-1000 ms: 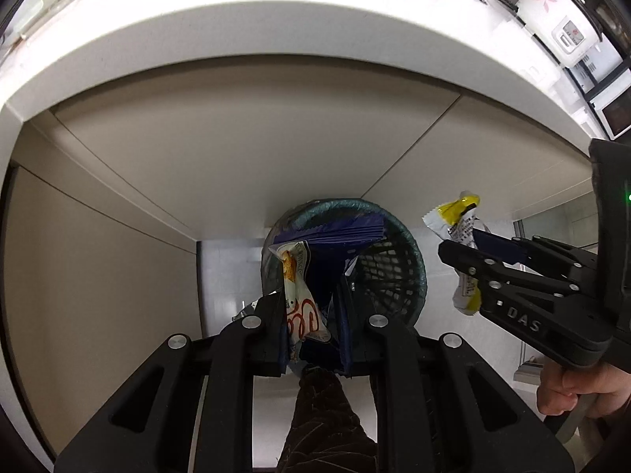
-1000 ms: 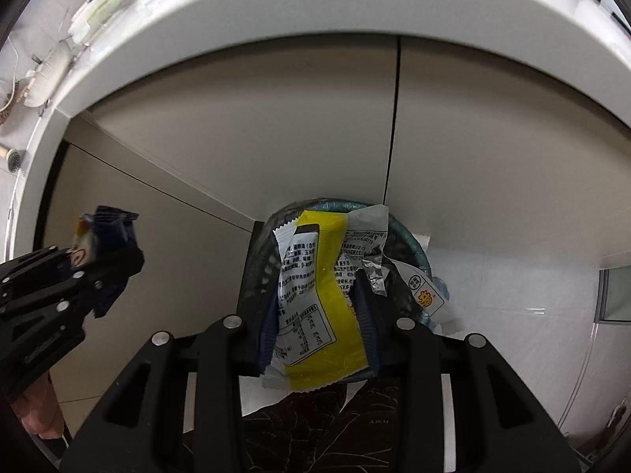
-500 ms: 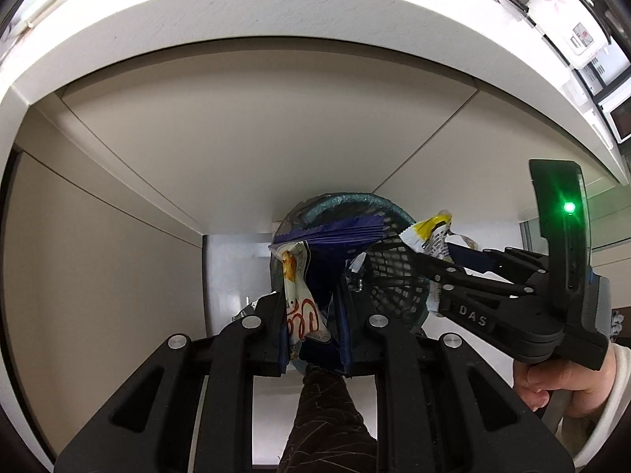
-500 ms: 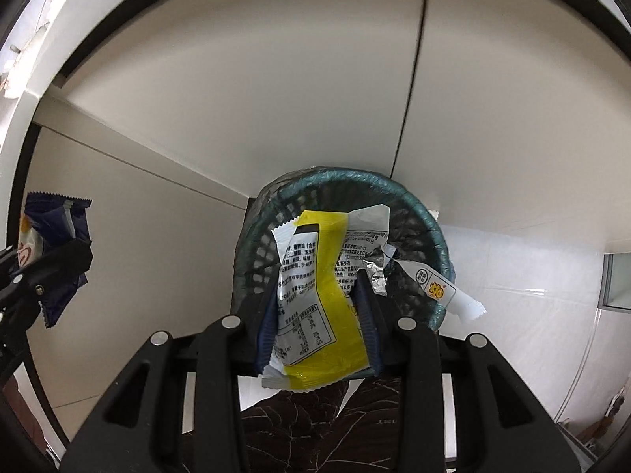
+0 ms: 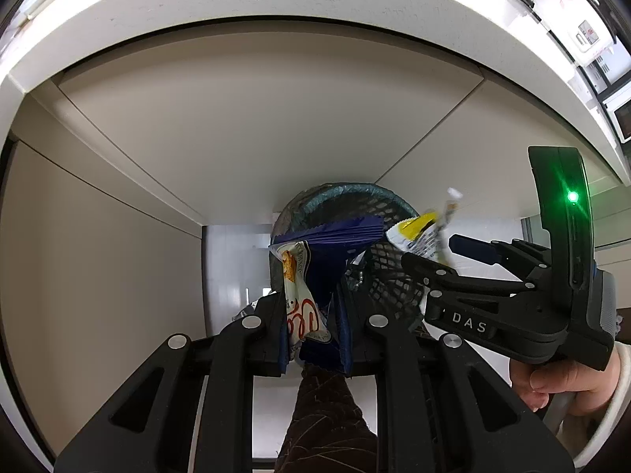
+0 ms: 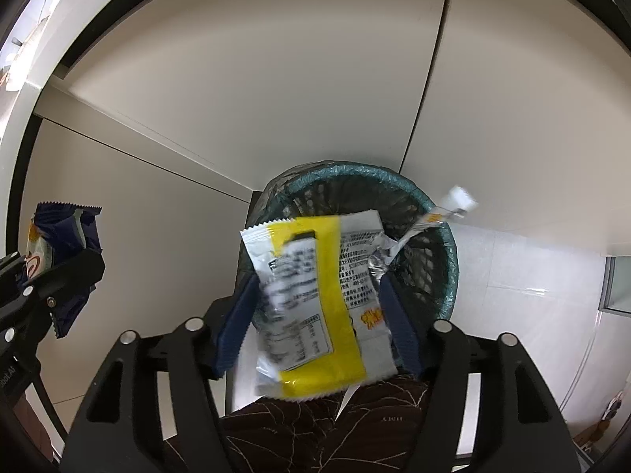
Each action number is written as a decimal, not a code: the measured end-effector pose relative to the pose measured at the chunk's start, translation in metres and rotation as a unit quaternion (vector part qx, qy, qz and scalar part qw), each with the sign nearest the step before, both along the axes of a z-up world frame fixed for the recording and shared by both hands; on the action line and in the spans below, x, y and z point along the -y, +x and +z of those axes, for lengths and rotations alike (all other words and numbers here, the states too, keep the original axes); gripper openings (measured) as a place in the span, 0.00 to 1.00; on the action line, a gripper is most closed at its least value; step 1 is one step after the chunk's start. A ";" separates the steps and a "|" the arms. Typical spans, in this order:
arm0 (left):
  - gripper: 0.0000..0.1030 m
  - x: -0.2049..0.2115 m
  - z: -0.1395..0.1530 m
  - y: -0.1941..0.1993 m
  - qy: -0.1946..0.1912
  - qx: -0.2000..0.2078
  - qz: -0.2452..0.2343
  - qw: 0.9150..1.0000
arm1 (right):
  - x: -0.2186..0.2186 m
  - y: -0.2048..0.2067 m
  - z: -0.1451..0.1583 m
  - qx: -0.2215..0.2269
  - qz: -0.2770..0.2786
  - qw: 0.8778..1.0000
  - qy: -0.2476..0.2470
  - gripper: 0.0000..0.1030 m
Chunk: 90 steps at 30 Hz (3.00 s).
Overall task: Collect trash
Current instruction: 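Open the right tool to drop the yellow wrapper into the wastebasket, then open the left tool to drop the blue wrapper into the wastebasket, then raise both open tools back above the counter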
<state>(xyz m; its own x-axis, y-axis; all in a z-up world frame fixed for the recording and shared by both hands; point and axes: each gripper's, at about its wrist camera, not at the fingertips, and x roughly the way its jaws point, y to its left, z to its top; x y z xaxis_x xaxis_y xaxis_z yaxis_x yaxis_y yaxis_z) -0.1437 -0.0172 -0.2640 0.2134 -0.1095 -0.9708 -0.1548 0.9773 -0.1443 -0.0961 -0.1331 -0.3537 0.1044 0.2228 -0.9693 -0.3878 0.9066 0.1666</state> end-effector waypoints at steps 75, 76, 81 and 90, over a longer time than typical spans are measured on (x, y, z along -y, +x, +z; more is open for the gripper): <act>0.94 0.055 -0.026 0.015 -0.014 0.039 -0.068 0.997 | 0.124 0.016 0.080 0.085 -0.122 0.989 0.001 0.93; 0.94 0.053 -0.016 0.015 -0.009 0.046 -0.065 0.997 | 0.125 0.017 0.086 0.090 -0.122 0.988 0.004 0.93; 0.94 0.049 0.029 0.021 0.005 0.085 -0.060 0.995 | 0.125 0.024 0.123 0.128 -0.116 0.985 0.017 0.93; 0.93 0.043 0.106 0.044 0.011 0.146 -0.046 0.988 | 0.118 0.054 0.192 0.196 -0.113 0.974 0.031 0.93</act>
